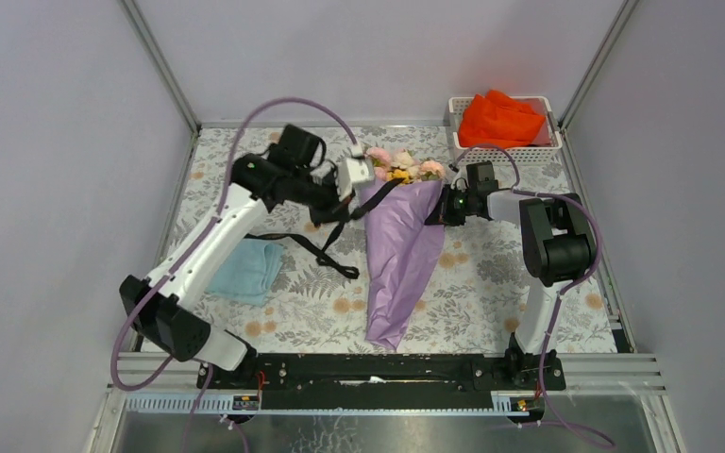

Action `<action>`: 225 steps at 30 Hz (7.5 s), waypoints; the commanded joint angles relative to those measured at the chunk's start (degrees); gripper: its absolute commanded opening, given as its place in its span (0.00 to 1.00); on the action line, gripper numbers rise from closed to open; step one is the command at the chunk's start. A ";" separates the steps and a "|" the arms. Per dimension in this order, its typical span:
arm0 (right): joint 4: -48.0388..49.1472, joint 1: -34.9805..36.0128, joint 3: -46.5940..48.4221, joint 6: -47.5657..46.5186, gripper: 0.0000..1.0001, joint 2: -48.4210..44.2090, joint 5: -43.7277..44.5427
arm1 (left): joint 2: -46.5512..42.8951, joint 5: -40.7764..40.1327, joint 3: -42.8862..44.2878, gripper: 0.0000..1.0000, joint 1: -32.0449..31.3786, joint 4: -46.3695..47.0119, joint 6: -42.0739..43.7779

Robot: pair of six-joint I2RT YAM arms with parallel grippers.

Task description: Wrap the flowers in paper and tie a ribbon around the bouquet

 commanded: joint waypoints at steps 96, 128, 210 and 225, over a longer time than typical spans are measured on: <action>5.95 8.22 7.86 17.47 0.00 -2.98 4.26 | 34.96 -56.93 -11.38 0.98 -30.24 31.33 -20.81; 16.39 12.04 5.09 26.39 0.63 5.56 -12.27 | 26.37 -57.59 -18.11 0.00 -28.53 40.03 -16.42; -21.64 12.17 43.36 2.40 0.00 11.64 -11.57 | 24.06 -43.71 -2.86 0.08 -34.55 38.84 21.03; -22.76 12.18 39.14 0.20 0.00 10.22 -10.00 | 15.38 -39.70 8.73 0.98 -34.11 -1.46 4.42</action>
